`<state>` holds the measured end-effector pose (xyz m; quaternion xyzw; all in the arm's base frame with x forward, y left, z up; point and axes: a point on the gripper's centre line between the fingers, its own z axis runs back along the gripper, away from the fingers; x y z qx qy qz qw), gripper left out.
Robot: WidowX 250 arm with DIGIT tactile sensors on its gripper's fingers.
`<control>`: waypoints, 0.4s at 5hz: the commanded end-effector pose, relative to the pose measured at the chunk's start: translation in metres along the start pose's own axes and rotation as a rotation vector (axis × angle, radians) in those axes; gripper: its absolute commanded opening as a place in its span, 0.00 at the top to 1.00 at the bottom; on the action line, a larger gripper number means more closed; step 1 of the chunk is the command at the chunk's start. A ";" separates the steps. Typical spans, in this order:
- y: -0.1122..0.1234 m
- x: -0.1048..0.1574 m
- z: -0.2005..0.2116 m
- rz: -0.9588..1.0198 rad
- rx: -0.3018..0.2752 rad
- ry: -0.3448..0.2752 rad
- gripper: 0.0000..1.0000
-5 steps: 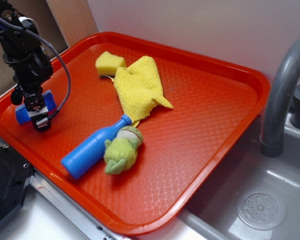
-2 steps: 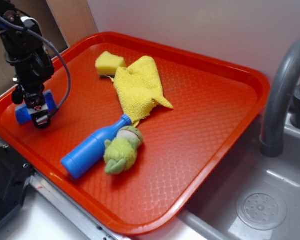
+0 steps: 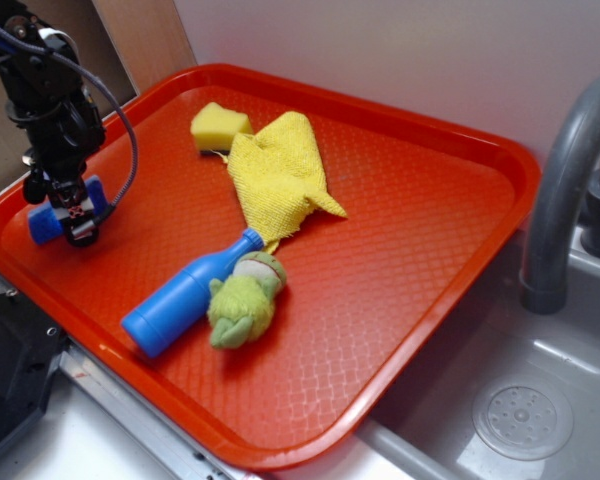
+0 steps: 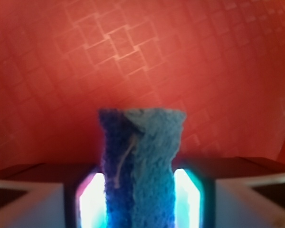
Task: Grab the blue sponge.
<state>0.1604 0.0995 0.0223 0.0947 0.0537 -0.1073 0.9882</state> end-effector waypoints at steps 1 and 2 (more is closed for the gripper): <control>0.012 0.003 0.016 0.014 0.020 -0.042 1.00; 0.008 0.007 0.053 0.126 0.044 -0.029 1.00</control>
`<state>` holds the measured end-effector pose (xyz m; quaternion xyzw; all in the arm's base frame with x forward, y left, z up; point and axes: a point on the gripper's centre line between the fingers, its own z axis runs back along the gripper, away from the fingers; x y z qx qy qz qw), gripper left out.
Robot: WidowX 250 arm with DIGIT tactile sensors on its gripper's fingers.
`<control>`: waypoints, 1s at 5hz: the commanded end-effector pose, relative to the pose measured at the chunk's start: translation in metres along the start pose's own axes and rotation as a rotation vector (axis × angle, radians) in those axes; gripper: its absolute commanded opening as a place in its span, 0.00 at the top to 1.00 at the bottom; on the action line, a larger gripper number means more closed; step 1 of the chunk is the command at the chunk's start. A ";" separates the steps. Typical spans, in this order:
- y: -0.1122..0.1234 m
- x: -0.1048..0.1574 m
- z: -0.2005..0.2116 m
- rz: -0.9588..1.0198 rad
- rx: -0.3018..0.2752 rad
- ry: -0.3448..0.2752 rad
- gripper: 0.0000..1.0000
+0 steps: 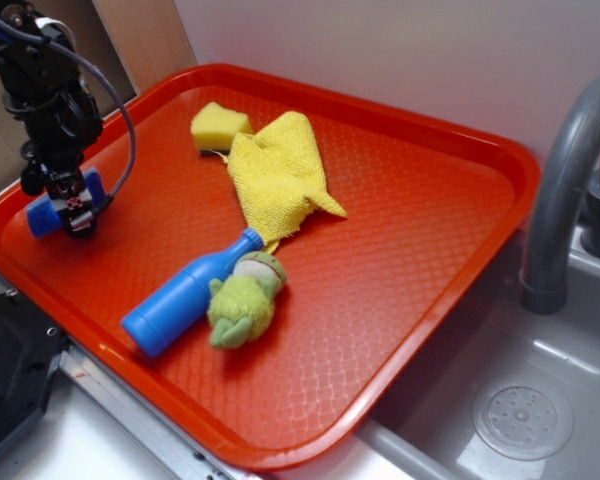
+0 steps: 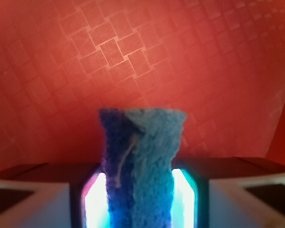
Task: Grab the blue sponge.
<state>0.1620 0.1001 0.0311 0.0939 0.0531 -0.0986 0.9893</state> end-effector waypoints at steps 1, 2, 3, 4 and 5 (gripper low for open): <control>-0.014 0.015 0.099 0.326 0.063 0.033 1.00; -0.040 0.020 0.158 0.453 -0.052 -0.013 1.00; -0.056 0.025 0.195 0.461 -0.110 -0.066 1.00; -0.069 0.031 0.219 0.462 -0.129 -0.127 1.00; -0.070 0.037 0.210 0.413 -0.119 -0.123 1.00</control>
